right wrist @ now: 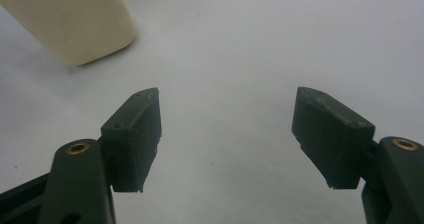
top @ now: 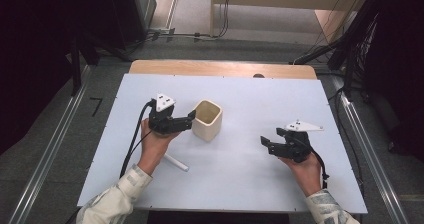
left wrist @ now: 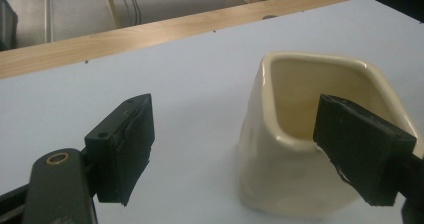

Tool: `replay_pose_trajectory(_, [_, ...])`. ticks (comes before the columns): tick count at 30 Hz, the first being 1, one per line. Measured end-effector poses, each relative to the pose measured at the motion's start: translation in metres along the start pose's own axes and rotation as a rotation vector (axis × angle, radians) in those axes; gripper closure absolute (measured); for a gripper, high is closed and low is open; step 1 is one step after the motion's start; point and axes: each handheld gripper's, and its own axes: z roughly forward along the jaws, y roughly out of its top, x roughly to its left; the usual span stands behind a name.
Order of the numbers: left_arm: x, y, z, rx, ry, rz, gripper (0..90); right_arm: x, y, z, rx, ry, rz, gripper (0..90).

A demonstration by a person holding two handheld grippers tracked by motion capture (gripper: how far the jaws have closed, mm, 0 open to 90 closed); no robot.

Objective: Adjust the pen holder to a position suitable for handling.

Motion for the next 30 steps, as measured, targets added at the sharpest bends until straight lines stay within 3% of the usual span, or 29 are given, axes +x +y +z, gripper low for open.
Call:
replay_pose_trajectory(7, [0.012,-0.017,-0.018,0.029,0.012,-0.023,14.9,0.001,0.0,0.0,-0.001,-0.003,-0.006,25.7])
replay_pose_trajectory(20, [0.028,-0.053,-0.055,0.015,0.06,-0.086,15.0,0.003,-0.001,0.0,-0.01,0.008,-0.005,23.3])
replay_pose_trajectory(30, [0.036,-0.066,-0.064,0.024,0.095,-0.105,15.0,0.006,-0.001,0.003,0.0,0.016,-0.013,23.3])
